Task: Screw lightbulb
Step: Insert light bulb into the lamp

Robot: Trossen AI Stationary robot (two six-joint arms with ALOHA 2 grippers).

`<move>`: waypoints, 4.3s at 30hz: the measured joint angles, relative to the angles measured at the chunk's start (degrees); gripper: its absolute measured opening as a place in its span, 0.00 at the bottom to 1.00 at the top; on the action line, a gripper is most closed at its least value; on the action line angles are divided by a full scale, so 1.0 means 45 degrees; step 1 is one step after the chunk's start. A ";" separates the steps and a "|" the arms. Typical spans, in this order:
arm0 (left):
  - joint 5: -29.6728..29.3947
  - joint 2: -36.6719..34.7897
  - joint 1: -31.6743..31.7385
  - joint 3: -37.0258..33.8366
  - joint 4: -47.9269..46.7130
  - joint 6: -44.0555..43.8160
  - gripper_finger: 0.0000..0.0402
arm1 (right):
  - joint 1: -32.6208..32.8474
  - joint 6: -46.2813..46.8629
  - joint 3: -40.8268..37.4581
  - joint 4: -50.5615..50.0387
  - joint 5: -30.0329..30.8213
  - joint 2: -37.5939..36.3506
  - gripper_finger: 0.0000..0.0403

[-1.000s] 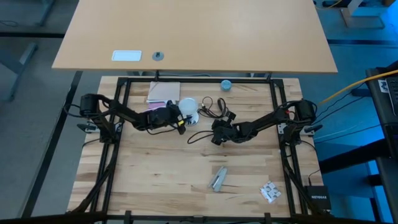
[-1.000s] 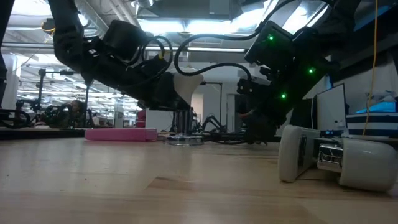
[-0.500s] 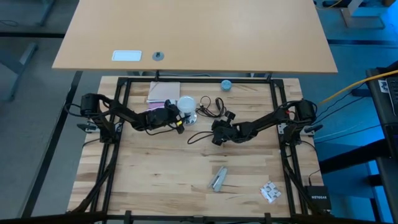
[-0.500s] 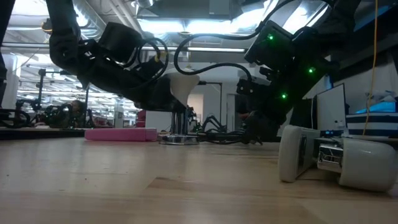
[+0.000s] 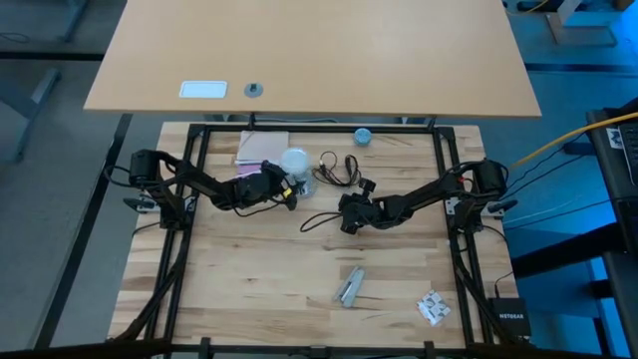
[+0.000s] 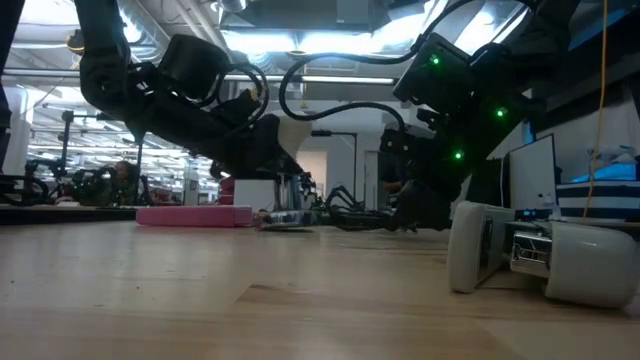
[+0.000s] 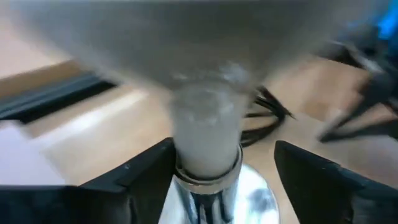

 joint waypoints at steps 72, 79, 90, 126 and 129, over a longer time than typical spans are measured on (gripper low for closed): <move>0.2372 0.0053 -0.4244 -0.0067 0.0894 0.0424 0.62 | 0.0000 -0.6884 0.0029 0.4855 -0.6398 0.0941 0.04; 0.2290 0.0058 -0.4248 -0.0076 0.1172 0.0431 0.62 | 0.0005 -0.6465 0.0034 0.5732 -0.6713 0.1467 0.04; 0.1171 0.0074 -0.4238 -0.0072 0.1513 0.0752 0.63 | 0.0000 -0.5843 0.0049 0.5343 -0.6649 0.1503 0.04; 0.2139 -0.2236 -0.3689 -0.0147 -0.4257 -0.5262 0.63 | 0.0005 -0.5838 0.0006 0.5251 -0.6610 0.1530 0.04; 0.2129 -0.2319 -0.3689 -0.0084 -0.4119 -0.5310 0.63 | 0.0005 -0.5838 0.0005 0.5261 -0.6610 0.1530 0.04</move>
